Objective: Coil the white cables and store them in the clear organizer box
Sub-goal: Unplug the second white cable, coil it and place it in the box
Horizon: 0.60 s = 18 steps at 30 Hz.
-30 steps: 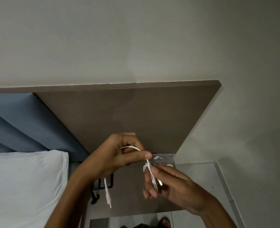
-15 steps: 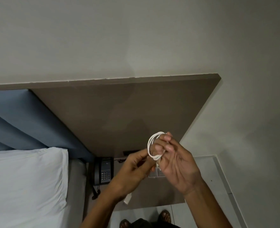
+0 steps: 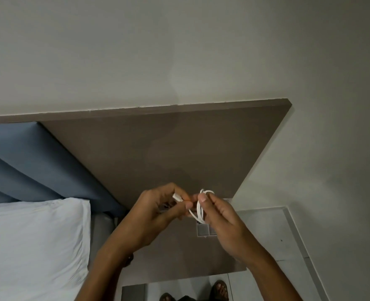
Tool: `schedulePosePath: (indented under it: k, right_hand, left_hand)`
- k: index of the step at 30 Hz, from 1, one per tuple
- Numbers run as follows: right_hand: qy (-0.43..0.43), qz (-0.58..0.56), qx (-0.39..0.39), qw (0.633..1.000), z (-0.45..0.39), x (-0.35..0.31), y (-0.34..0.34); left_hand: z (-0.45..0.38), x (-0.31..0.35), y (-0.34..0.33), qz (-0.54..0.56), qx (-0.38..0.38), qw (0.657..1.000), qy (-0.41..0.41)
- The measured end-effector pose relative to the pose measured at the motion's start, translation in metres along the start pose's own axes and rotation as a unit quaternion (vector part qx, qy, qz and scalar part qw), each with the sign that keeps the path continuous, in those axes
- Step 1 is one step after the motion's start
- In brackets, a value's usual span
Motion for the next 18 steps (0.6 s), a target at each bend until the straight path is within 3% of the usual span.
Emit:
schedulePosePath:
  k: [4, 10, 18]
  right_hand:
    - [-0.062, -0.046, -0.045, 0.996, 0.000, -0.001, -0.001]
    - [-0.074, -0.089, -0.071, 0.991, -0.002, -0.004, -0.005]
    - [-0.086, -0.083, -0.025, 0.993, 0.002, 0.001, -0.013]
  left_hand:
    - [0.000, 0.000, 0.001, 0.021, -0.028, 0.999, -0.008]
    - [0.002, -0.008, 0.001, -0.026, -0.005, 1.000, -0.012]
    - [0.007, -0.009, -0.012, 0.025, 0.125, 0.991, 0.029]
Point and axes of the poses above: each hand's wrist, its own z-axis away from the middle knuckle, its own y-axis out of the back of the hand, x = y × z, the point moved 1 cm from there along -z, towards the middle knuckle, and after that the axes turned 15 degrees about y, right-handed, at the moved point
